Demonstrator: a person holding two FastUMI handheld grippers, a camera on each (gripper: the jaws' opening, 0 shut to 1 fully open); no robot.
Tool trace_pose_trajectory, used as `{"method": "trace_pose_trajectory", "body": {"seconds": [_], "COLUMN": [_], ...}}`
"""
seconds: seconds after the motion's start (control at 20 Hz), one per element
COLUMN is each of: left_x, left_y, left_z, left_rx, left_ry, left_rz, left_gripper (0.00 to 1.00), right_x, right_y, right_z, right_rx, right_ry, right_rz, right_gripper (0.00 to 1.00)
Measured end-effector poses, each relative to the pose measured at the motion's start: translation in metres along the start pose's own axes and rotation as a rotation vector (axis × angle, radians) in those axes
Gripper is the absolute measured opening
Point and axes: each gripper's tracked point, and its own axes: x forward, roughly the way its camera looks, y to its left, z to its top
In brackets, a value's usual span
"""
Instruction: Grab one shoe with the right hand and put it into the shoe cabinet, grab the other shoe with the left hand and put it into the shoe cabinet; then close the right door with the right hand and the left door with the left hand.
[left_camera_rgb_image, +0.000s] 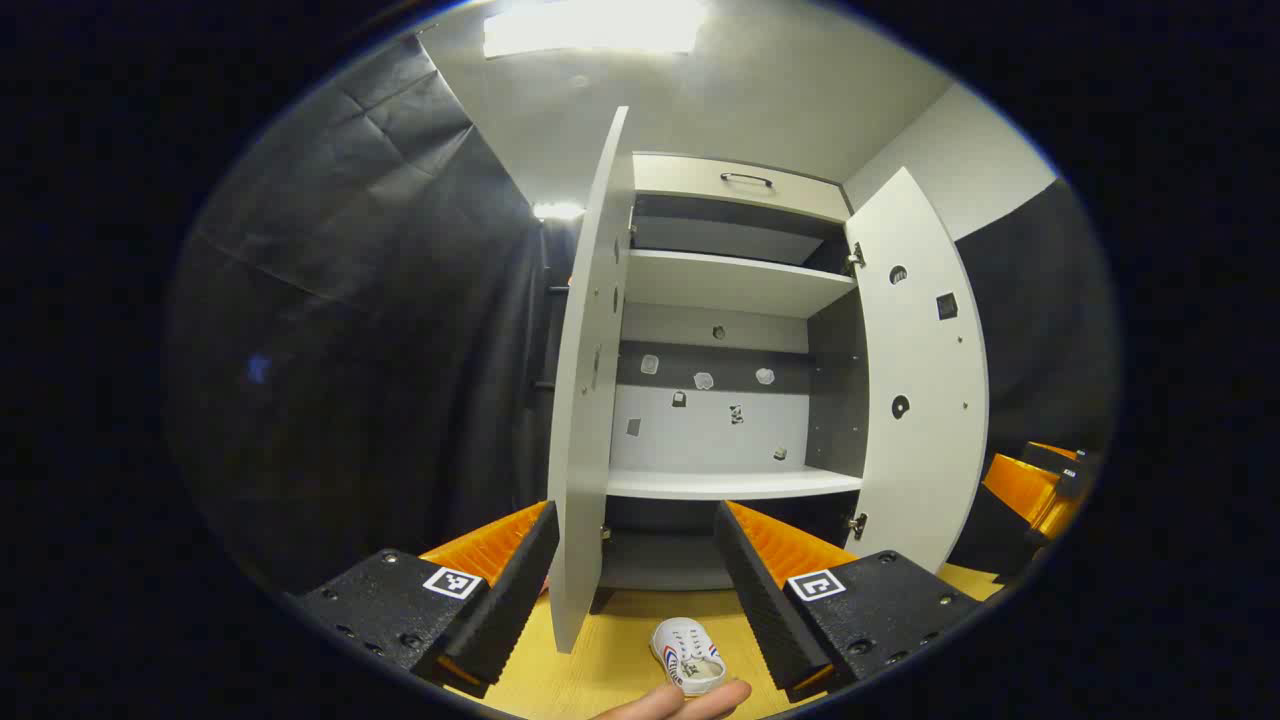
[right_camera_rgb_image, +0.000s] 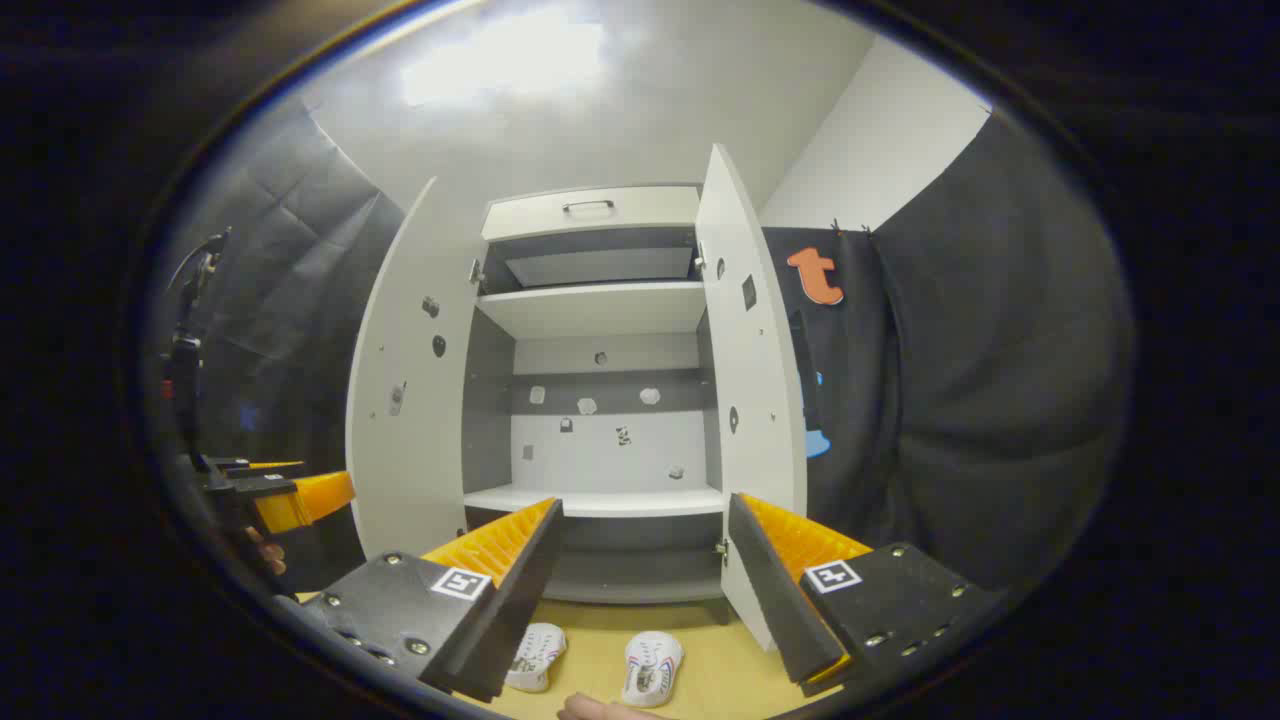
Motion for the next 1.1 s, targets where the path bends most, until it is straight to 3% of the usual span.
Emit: {"method": "trace_pose_trajectory", "body": {"seconds": [0.15, 0.25, 0.35, 0.4, 0.8, 0.9, 1.1], "left_x": [-0.001, -0.002, -0.003, -0.003, -0.002, -0.002, -0.001], "left_y": [-0.004, -0.006, -0.008, -0.008, -0.004, -0.004, -0.002], "left_z": [-0.001, -0.002, -0.004, -0.004, -0.010, -0.015, -0.022], "left_rx": [0.023, 0.038, 0.037, 0.035, 0.042, 0.044, 0.036], "left_ry": [-0.001, -0.001, 0.002, 0.003, 0.014, 0.025, 0.044], "left_rz": [-0.004, -0.007, -0.015, -0.014, -0.014, -0.016, -0.017], "left_gripper": [0.95, 0.92, 0.96, 0.95, 0.96, 0.96, 0.95], "right_x": [0.000, 0.001, 0.002, 0.002, 0.006, 0.010, 0.022], "right_y": [0.005, 0.008, 0.010, 0.011, 0.017, 0.017, 0.027], "right_z": [-0.002, -0.006, -0.010, -0.011, -0.022, -0.034, -0.085], "right_rx": [-0.021, -0.036, -0.047, -0.049, -0.057, -0.062, -0.073], "right_ry": [-0.002, 0.001, 0.011, 0.016, 0.037, 0.060, 0.167], "right_rz": [0.007, 0.011, 0.013, 0.014, 0.021, 0.017, 0.036], "right_gripper": [0.93, 0.98, 0.98, 0.93, 0.93, 0.98, 0.98]}}
